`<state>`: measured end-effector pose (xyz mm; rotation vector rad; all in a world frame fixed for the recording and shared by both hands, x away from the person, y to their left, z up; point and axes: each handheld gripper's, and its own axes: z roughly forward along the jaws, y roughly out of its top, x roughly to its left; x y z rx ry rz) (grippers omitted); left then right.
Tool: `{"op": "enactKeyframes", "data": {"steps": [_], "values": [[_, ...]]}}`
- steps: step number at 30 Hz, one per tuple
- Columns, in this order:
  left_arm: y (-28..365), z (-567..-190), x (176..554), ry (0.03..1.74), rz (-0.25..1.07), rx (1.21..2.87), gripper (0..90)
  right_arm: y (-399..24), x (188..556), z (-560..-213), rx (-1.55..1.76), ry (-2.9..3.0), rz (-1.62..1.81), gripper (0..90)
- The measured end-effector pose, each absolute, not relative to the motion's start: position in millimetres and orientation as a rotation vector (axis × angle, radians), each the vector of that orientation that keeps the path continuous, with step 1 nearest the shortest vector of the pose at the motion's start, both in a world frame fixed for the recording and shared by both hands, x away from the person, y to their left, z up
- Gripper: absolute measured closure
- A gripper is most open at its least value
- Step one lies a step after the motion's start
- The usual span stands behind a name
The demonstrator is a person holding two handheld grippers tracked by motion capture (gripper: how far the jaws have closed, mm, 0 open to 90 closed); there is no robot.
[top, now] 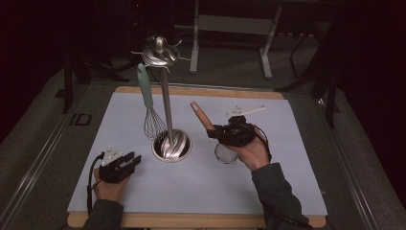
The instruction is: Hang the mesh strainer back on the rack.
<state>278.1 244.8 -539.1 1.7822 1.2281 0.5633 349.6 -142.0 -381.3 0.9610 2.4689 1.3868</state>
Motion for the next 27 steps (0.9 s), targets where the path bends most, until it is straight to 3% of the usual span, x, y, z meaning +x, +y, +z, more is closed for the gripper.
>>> {"op": "enactKeyframes", "data": {"steps": [27], "values": [[244.7,-539.1,277.9,1.229,0.567,1.78,63.3,-139.0,340.7,-360.3,0.877,2.395,1.488,70.4]]}}
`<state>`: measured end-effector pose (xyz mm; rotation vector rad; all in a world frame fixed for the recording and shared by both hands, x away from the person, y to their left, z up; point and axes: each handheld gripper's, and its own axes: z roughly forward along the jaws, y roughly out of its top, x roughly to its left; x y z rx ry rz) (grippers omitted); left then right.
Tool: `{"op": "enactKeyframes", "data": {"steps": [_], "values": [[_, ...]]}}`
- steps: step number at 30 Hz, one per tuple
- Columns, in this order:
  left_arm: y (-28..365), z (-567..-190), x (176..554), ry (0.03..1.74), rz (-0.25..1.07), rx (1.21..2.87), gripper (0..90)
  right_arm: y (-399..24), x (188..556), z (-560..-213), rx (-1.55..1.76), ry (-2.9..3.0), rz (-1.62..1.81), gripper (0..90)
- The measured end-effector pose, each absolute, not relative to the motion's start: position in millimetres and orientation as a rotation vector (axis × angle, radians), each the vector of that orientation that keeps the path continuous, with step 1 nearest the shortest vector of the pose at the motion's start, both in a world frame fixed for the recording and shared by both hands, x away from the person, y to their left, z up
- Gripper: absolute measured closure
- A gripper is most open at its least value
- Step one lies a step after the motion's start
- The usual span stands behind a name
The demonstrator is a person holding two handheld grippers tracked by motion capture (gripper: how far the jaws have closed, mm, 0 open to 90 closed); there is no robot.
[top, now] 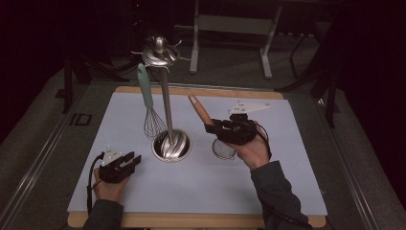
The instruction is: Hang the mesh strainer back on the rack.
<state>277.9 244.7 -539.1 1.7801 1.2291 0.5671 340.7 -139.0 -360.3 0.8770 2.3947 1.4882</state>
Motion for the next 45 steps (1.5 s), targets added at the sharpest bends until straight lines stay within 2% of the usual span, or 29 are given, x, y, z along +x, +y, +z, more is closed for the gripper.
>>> {"op": "enactKeyframes", "data": {"steps": [45], "values": [[244.6,-539.0,277.8,1.228,0.569,1.78,62.9,-132.0,329.2,-326.4,0.735,2.332,1.612,70.3]]}}
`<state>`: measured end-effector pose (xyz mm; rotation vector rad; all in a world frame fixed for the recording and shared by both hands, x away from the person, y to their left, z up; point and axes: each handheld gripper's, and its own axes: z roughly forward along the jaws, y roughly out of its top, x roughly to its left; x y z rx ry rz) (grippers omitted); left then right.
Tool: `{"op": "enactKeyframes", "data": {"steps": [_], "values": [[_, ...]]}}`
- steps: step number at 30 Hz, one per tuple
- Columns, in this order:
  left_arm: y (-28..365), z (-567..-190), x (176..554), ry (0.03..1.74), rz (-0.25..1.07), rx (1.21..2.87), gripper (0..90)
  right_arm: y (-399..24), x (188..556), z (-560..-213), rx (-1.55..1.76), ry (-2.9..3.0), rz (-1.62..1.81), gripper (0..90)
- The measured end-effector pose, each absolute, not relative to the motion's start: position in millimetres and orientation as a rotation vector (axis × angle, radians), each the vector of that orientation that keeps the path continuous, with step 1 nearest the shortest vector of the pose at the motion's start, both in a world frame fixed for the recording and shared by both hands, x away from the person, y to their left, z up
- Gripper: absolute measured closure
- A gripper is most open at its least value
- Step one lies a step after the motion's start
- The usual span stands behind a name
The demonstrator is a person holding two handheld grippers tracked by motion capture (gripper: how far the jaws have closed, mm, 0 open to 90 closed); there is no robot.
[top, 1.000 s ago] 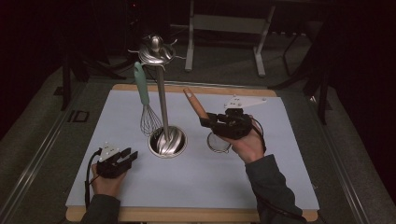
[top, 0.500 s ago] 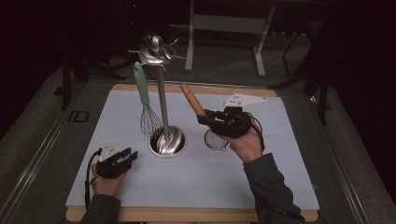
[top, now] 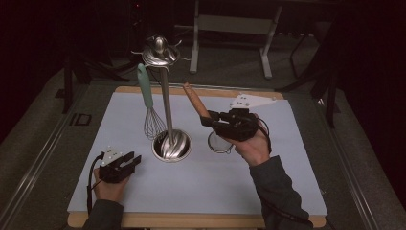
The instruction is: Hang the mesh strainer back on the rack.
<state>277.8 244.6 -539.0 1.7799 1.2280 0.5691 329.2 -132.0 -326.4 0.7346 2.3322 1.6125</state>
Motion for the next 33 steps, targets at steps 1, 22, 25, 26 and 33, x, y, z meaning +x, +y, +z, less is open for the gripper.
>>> {"op": "enactKeyframes", "data": {"steps": [1,22,25,26,33], "values": [[244.7,-539.0,277.8,1.228,0.569,1.78,62.9,-131.5,329.0,-325.9,0.729,2.331,1.612,70.4],[244.7,-539.0,277.8,1.231,0.566,1.777,62.7,-126.4,325.1,-305.7,0.585,2.286,1.673,70.4],[244.7,-539.0,277.7,1.23,0.566,1.776,62.7,-125.1,324.5,-302.7,0.574,2.275,1.686,70.4],[244.7,-539.0,277.7,1.231,0.566,1.776,62.7,-124.6,324.0,-301.7,0.572,2.272,1.69,70.4],[244.8,-539.0,277.7,1.23,0.566,1.779,62.4,-120.7,321.2,-292.9,0.54,2.254,1.72,70.4]]}}
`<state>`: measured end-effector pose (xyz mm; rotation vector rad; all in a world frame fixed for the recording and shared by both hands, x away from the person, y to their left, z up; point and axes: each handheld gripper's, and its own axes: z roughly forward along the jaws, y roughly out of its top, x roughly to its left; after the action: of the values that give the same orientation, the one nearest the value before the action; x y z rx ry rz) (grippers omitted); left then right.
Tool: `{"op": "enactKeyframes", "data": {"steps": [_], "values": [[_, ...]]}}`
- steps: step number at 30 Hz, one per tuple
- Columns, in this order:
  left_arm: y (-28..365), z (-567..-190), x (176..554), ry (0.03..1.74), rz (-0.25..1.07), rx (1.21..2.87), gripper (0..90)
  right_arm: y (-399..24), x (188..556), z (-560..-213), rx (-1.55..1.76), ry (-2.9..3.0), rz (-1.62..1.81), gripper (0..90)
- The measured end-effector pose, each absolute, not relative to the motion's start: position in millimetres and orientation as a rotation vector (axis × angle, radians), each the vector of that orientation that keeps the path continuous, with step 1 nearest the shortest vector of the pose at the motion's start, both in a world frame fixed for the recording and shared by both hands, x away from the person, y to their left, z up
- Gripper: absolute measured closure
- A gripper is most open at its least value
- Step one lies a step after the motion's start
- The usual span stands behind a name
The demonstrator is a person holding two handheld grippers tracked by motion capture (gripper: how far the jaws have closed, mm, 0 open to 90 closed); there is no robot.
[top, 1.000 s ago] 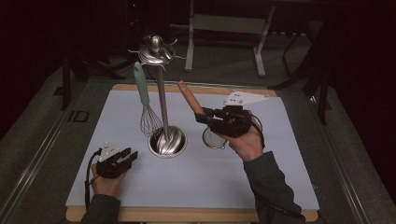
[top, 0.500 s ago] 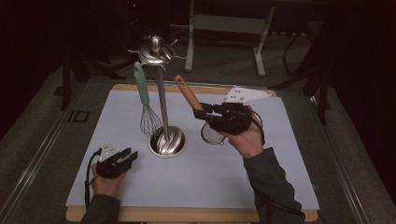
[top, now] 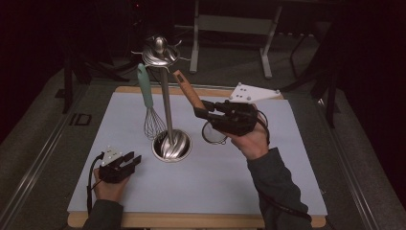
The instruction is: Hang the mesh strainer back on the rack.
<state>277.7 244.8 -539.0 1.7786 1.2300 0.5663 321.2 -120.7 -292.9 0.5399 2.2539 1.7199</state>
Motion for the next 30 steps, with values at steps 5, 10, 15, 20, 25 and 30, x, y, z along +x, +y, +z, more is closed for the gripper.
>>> {"op": "enactKeyframes", "data": {"steps": [5,10,15,20,25,30], "values": [[244.7,-539.0,277.7,1.23,0.566,1.777,62.4,-117.9,318.8,-286.3,0.519,2.231,1.745,70.4],[244.7,-539.1,277.8,1.231,0.565,1.777,62.3,-114.1,317.8,-282.4,0.507,2.224,1.757,70.4],[244.8,-539.1,277.8,1.231,0.565,1.776,62.3,-105.6,317.8,-280.1,0.483,2.232,1.749,70.4],[245.0,-539.1,277.7,1.23,0.564,1.774,62.3,-99.3,322.6,-281.2,0.495,2.236,1.74,70.4],[245.1,-539.1,277.7,1.229,0.564,1.774,62.3,-95.9,330.0,-286.3,0.524,2.235,1.743,70.3],[245.0,-539.1,277.7,1.23,0.563,1.773,62.3,-90.0,334.8,-291.4,0.53,2.236,1.728,70.2]]}}
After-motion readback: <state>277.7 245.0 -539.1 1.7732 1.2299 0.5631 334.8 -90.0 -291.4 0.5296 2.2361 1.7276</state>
